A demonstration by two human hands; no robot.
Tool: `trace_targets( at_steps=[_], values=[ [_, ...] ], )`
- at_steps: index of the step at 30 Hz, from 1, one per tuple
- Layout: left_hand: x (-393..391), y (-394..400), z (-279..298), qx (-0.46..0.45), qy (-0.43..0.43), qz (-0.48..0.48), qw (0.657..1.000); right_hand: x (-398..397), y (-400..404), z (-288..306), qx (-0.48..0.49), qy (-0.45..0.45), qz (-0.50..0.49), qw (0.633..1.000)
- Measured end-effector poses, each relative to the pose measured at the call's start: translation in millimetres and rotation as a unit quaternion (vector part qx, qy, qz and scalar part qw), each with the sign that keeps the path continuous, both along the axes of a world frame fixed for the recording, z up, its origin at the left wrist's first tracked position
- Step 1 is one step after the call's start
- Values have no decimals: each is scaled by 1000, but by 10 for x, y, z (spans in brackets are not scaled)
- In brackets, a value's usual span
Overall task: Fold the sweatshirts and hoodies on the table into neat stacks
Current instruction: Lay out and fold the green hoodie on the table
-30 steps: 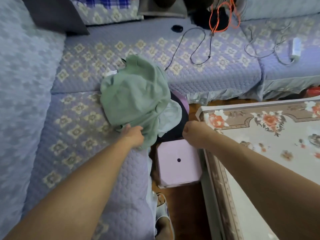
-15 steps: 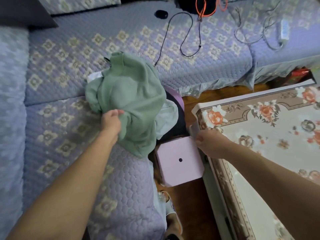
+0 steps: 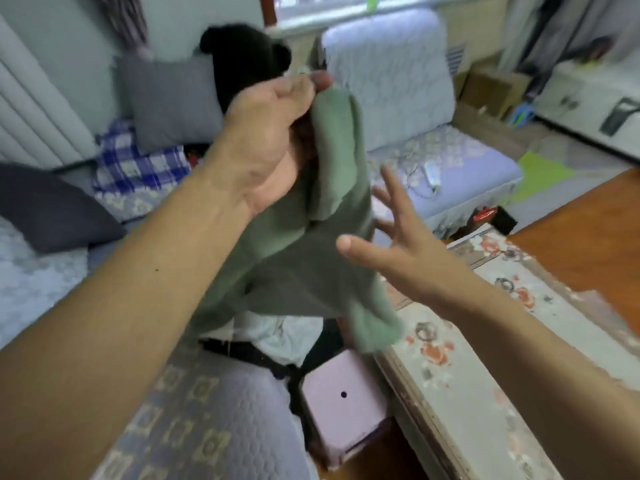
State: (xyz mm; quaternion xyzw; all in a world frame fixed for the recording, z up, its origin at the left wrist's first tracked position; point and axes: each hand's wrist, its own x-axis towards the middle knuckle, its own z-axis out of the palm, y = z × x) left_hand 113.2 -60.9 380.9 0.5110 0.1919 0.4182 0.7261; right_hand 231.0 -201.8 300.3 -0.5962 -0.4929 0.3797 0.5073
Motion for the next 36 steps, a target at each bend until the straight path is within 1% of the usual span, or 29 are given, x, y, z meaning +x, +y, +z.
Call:
trace_targets(
  at_steps=[2, 4, 5, 7, 8, 9, 10, 12, 14, 15, 16, 17, 18, 19, 20, 22, 24, 27, 28, 29, 31, 32, 33, 34, 36],
  values=[
    [223, -386, 463, 36, -28, -76, 996, 153, -266, 415, 89, -34, -64, 993],
    [452, -844, 803, 70, -38, -137, 987, 392, -623, 748, 164, -89, -137, 973],
    [525, -991, 900, 85, -32, -150, 984, 506, -694, 840, 190, -106, -168, 961],
    [731, -1467, 1020, 127, -15, -175, 976, 794, -1112, 1073, 249, -157, -246, 923],
    [829, -1727, 1017, 163, -7, -187, 969, 947, -1371, 1148, 265, -164, -279, 908],
    [920, -1980, 987, 218, -1, -196, 956, 1075, -1644, 1226, 278, -161, -303, 897],
    [1008, -2242, 908, 291, 18, -201, 935, 1204, -1925, 1290, 284, -164, -321, 888],
    [1152, -2771, 572, 440, 97, -188, 873, 1410, -2483, 1360, 263, -180, -357, 878],
    [1287, -3339, 107, 576, 201, -105, 785, 1555, -3044, 1385, 221, -203, -398, 867],
    [1359, -3610, -125, 616, 235, -67, 749, 1624, -3332, 1387, 199, -209, -418, 861],
    [1451, -3837, -327, 615, 246, -58, 747, 1708, -3622, 1383, 182, -207, -436, 857],
    [1555, -4025, -473, 582, 235, -72, 775, 1789, -3910, 1390, 169, -201, -448, 855],
    [1682, -4140, -562, 535, 215, -76, 814, 1866, -4194, 1417, 155, -201, -457, 853],
    [1803, -4210, -582, 508, 197, -53, 837, 1949, -4471, 1461, 137, -209, -464, 850],
    [1909, -4265, -517, 508, 187, -16, 841, 2065, -4742, 1504, 104, -228, -471, 846],
    [2126, -4332, -258, 547, 171, 38, 819, 2275, -5262, 1580, 21, -286, -482, 828],
    [2341, -4439, 113, 596, 159, 59, 785, 2431, -5679, 1636, -38, -315, -510, 799],
    [2640, -4592, 541, 679, 130, 48, 721, 2545, -6107, 1731, -44, -328, -551, 766],
    [2727, -4631, 625, 694, 118, 46, 709, 2554, -6193, 1766, -39, -335, -565, 753],
    [2813, -4670, 680, 698, 106, 49, 706, 2581, -6264, 1803, -19, -332, -578, 745],
    [2951, -4744, 720, 681, 88, 69, 724, 2585, -6374, 1854, 38, -285, -607, 741],
    [2991, -4774, 683, 670, 90, 72, 733, 2590, -6410, 1856, 76, -237, -623, 742],
    [3010, -4794, 600, 667, 108, 66, 735, 2575, -6424, 1832, 110, -177, -643, 737],
    [3033, -4779, 454, 667, 146, 48, 729, 2589, -6434, 1790, 135, -121, -666, 724],
    [3024, -4698, 139, 656, 243, 2, 714, 2620, -6432, 1726, 158, -56, -701, 693]
  ],
)
